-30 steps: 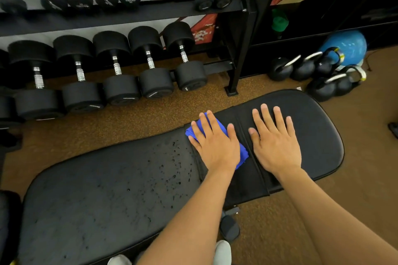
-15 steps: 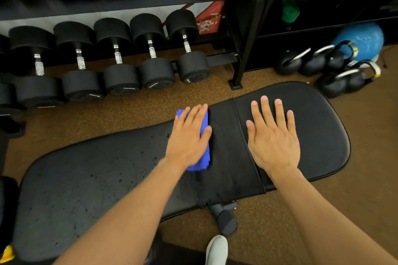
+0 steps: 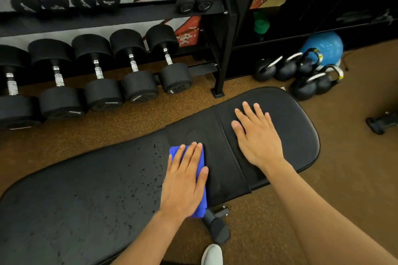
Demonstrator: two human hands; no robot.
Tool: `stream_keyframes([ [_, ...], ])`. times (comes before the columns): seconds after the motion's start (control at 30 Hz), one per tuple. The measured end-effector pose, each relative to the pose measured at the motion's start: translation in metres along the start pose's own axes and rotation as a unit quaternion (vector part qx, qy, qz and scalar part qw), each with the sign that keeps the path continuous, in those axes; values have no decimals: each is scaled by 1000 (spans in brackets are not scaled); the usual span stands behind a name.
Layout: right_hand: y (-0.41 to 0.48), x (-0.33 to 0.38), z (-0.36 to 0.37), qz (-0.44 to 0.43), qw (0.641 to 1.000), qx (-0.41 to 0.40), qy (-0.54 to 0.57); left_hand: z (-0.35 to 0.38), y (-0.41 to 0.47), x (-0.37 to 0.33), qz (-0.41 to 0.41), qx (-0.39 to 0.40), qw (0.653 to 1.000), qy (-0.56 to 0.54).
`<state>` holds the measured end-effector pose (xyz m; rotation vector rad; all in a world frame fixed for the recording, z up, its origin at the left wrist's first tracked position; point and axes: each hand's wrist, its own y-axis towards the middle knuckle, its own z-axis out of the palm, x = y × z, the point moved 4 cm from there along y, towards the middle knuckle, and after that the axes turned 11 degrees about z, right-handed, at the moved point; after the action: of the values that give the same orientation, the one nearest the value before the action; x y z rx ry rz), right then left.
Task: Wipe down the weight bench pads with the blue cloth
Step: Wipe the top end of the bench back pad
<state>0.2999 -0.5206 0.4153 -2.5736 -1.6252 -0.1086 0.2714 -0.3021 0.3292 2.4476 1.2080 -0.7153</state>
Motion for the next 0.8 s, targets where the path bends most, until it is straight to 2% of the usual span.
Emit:
stream_keyframes([
  [0.1,7,-31,-22,30,999,-37,-20,-11,55,3,-33,-24,999,-5],
  [0.2,10,-56,-22,49,996,-18,-69,-19,110,4,-42,-35,998,-16],
  [0.33,9,-59,-16,35,996,-22,-73,-21,161,9,-55,-28,998,-30],
  [0.47,8,-59,-20,36,997,-22,-61,-12,128,-19,-60,-89,994,0],
  [0.57,12,-59,-26,29,999,10,-17,4,74,-57,-13,-41,999,14],
  [0.67,16,-68,-40,31,995,42,84,21,34,-89,34,12,999,22],
  [0.8,18,-77,-47,29,988,64,141,15,69,-92,-2,-23,1000,3],
])
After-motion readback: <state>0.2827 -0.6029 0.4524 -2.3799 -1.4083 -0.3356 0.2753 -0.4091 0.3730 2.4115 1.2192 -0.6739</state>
